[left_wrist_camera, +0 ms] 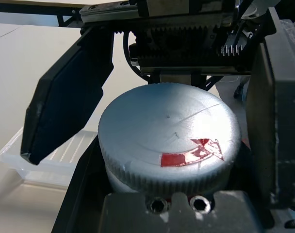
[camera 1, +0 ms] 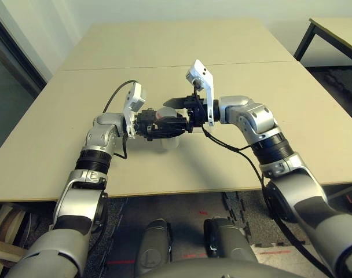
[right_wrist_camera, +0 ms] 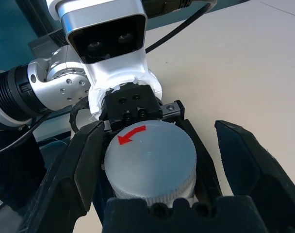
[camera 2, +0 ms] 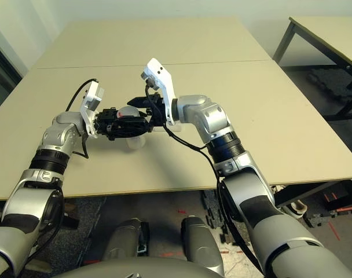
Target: Pour the medicine from the bottle into the box.
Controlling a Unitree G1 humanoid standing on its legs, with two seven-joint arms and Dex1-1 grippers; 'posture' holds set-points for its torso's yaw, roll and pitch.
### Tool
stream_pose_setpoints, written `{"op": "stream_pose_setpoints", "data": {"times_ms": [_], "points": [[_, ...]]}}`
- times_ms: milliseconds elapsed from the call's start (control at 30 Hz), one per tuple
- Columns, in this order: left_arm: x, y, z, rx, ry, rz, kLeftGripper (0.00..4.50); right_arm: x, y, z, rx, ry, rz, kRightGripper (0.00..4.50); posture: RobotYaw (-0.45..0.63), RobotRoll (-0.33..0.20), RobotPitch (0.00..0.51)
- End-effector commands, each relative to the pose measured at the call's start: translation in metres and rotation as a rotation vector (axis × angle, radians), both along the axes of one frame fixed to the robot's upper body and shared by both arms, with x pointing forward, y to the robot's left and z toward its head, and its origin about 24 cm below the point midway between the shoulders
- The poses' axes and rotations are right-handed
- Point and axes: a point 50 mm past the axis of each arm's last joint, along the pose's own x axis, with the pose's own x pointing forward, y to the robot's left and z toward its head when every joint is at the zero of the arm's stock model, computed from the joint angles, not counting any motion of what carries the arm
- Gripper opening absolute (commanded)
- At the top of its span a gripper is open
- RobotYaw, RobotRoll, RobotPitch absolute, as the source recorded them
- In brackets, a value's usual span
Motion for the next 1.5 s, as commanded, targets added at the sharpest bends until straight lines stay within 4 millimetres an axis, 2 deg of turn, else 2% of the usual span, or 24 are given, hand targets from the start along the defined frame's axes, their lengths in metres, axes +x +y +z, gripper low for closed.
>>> {"op": "stream_pose_setpoints", "data": {"times_ms": [33, 133, 400, 733, 1200, 1233, 1400, 1500], "points": [[-0.001, -0.005, 0.004, -0.004, -0.012, -0.029, 2.78, 0.002, -0.003, 0.003, 0.015, -0.005, -0.011, 3.58, -0.07, 0.000, 0.062], [-0.001, -0.004, 0.004, -0.007, -0.014, -0.026, 2.78, 0.001, -0.005, 0.001, 0.010, -0.006, -0.002, 2.64, -0.07, 0.000, 0.061], [-0.001, -0.004, 0.008, -0.014, -0.013, -0.043, 2.78, -0.002, -0.010, -0.002, 0.021, -0.026, 0.054, 2.65, -0.07, 0.000, 0.060], [-0.009, -0.013, 0.010, 0.005, -0.003, -0.137, 2.78, -0.012, -0.013, 0.006, 0.093, 0.003, 0.374, 2.65, -0.06, 0.000, 0.057], [-0.017, -0.014, 0.008, -0.002, 0.008, -0.138, 2.78, -0.005, -0.005, 0.008, 0.056, -0.010, 0.424, 2.65, -0.04, 0.000, 0.059], [-0.017, -0.014, 0.008, -0.002, 0.008, -0.137, 2.78, -0.005, -0.005, 0.008, 0.055, -0.012, 0.421, 2.67, -0.04, 0.000, 0.059], [-0.022, -0.008, 0.008, 0.001, 0.008, -0.136, 2.78, -0.002, -0.009, 0.009, 0.066, -0.020, 0.386, 4.27, -0.05, 0.000, 0.058], [-0.025, -0.004, 0.008, 0.006, 0.010, -0.134, 2.78, 0.000, -0.014, 0.010, 0.069, -0.021, 0.369, 4.50, -0.05, 0.000, 0.058]]}}
